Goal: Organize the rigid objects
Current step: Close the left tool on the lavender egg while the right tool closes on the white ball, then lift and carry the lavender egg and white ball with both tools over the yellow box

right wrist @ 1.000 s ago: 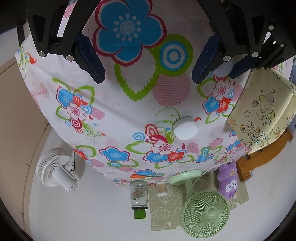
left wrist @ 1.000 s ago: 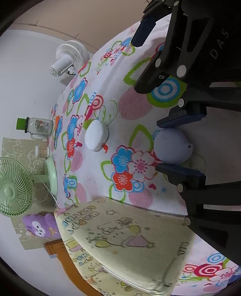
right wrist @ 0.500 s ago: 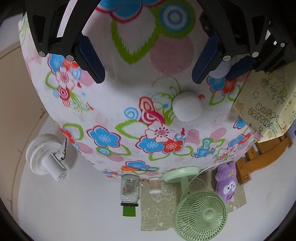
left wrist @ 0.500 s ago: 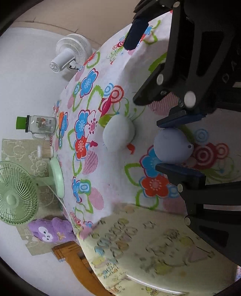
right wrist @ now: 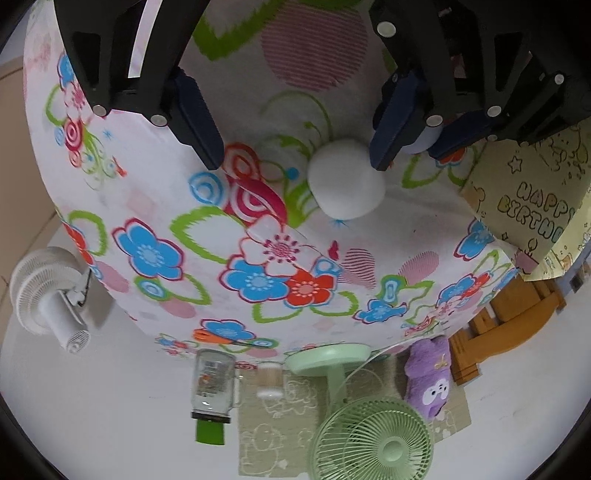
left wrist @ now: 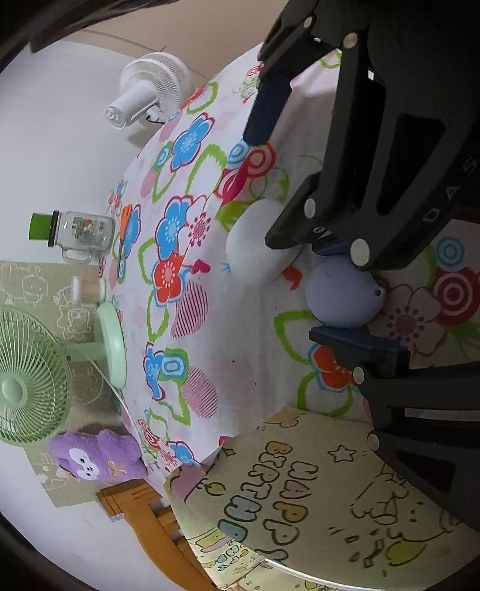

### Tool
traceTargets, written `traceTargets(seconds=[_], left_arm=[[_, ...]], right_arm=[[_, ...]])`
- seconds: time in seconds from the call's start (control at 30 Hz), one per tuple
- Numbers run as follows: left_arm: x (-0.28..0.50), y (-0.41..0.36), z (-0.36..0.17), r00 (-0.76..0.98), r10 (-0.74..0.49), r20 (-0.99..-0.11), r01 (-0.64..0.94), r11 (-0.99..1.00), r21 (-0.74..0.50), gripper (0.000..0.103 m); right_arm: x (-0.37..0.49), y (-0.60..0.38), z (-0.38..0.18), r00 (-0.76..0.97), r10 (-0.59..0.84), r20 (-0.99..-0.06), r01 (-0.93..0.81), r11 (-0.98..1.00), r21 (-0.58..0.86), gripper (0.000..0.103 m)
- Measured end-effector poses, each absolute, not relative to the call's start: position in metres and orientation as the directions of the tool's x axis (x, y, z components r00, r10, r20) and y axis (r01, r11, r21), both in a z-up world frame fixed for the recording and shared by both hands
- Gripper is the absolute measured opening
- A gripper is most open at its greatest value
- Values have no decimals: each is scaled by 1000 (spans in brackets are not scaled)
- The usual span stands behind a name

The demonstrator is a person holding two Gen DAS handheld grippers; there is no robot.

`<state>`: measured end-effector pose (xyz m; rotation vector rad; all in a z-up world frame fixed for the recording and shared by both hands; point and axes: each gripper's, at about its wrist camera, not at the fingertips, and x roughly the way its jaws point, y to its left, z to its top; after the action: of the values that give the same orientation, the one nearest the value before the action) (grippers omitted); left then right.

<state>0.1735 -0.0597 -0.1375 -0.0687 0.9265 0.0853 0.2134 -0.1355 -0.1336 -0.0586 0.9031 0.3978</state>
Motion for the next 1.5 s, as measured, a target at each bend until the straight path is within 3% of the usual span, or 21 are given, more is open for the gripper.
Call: traceTargets(seconds=[0.23, 0.33, 0.37, 1.5], left_arm=[[177, -49, -138, 604, 61, -795, -142, 989, -31, 41], [177, -48, -138, 605, 59, -794, -145, 989, -37, 41], [177, -48, -138, 604, 60, -794, -145, 989, -36, 41], [124, -74, -123, 616, 5, -787, -31, 999, -18, 41]], right_arm=[[222, -120, -134, 528, 367, -766, -430, 893, 131, 71], [225, -116, -135, 513, 393, -763, -455, 878, 147, 61], [226, -115, -136, 508, 401, -762, -463, 873, 151, 50], [162, -152, -121, 552, 261, -792, -290, 950, 111, 50]])
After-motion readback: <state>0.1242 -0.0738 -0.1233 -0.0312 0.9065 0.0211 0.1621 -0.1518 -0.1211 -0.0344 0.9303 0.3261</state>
